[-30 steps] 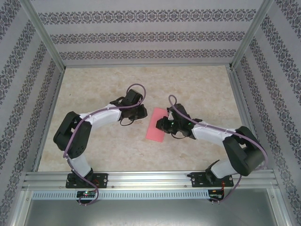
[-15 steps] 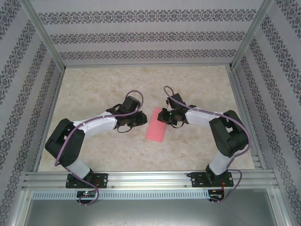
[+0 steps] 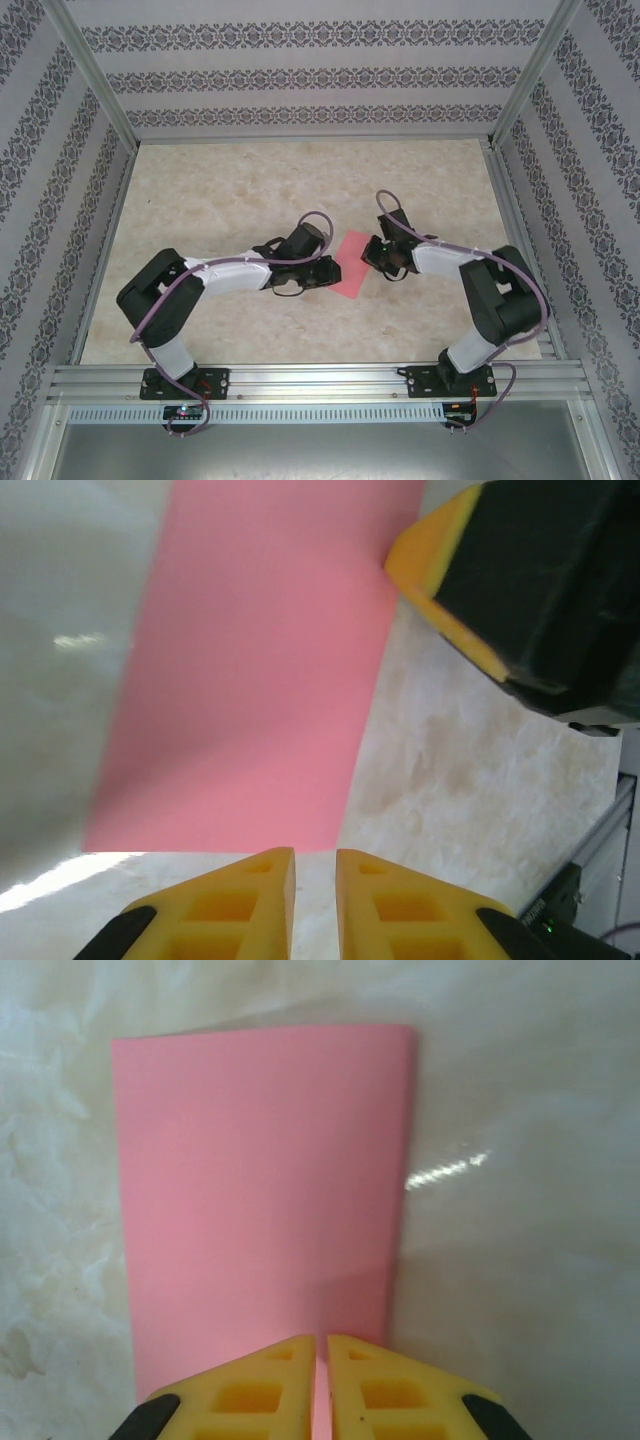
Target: Fold a paper plane with a square sheet of paper (pick it up from the middle)
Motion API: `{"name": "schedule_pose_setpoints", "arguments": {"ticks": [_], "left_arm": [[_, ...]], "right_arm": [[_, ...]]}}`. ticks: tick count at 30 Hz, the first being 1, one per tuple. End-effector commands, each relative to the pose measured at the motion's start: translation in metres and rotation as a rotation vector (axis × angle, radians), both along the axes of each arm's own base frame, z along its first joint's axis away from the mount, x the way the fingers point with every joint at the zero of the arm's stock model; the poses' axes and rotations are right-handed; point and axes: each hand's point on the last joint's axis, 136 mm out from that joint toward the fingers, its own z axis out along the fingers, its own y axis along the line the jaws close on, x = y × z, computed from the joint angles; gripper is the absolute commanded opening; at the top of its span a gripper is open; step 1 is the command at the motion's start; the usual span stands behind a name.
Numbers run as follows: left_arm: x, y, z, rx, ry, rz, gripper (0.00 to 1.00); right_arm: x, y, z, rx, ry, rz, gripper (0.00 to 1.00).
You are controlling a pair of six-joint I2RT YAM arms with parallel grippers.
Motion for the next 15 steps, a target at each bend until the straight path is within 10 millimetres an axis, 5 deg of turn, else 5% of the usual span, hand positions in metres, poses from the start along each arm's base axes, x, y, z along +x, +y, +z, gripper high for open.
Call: {"name": "schedule_pose_setpoints", "arguments": {"ticks": [1,6,15], "left_arm": [[0.0,-0.038,0.018,-0.103,-0.018,-0.034,0.17],[-0.005,-0.053,0.0,-0.06,0.015,-0.044,0.13],[0.001,-0.011,-0.052,0.202,0.054,0.029,0.09]], "right_arm": [[0.019,0.008,0.04,0.112,-0.159,-0.012,0.12],[0.002,0.005,0.039,0.079,-0.123,0.095,0.12],[-0.018,-0.006,0.036,0.052,-0.112,0.093,0.12]]}}
